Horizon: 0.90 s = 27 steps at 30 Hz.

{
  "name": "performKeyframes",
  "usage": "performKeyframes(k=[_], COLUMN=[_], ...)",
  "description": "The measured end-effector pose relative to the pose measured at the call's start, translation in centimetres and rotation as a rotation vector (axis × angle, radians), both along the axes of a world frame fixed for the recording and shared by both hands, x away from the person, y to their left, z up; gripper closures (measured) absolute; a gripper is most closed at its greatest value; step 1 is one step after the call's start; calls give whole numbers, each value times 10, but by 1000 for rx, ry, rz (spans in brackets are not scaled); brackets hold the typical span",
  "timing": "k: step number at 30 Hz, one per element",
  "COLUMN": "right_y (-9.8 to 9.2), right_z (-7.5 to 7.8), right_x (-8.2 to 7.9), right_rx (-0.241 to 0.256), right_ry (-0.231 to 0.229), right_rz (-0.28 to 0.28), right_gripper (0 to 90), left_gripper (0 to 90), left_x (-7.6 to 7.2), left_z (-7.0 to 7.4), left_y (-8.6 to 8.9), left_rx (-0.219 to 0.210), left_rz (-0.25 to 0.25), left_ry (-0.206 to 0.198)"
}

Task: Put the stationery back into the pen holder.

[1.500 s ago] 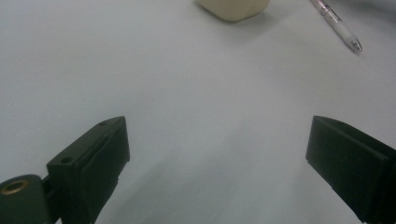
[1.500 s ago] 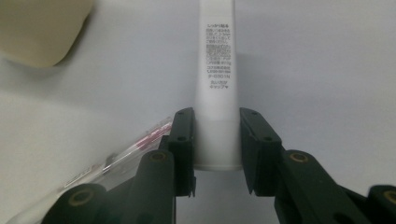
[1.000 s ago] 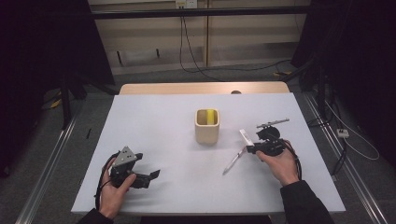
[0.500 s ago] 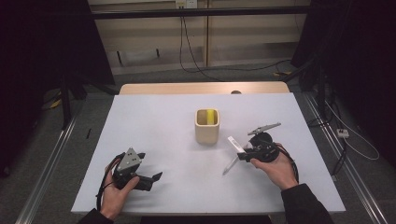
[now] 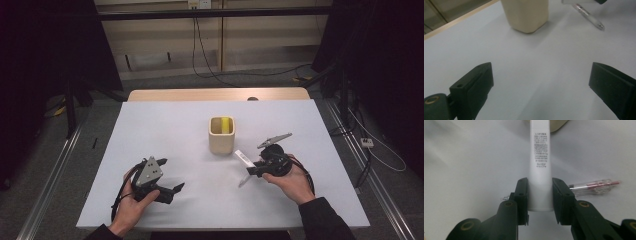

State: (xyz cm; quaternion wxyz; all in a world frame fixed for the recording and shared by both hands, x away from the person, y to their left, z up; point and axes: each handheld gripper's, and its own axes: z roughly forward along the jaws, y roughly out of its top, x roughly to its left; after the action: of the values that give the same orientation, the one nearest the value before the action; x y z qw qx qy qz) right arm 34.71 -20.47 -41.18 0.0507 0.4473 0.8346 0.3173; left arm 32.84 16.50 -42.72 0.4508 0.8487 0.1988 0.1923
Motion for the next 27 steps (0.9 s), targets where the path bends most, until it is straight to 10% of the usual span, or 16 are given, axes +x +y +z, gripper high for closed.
performKeyframes(k=[27], right_y=[25], right_z=[10], right_x=[3], right_rx=[-6], right_ry=[0], right_rz=[103], right_gripper=[681], left_gripper=[65], left_x=[20], left_z=[7], left_y=[-81], left_rx=[194], left_rz=[-244], left_ry=[-252])
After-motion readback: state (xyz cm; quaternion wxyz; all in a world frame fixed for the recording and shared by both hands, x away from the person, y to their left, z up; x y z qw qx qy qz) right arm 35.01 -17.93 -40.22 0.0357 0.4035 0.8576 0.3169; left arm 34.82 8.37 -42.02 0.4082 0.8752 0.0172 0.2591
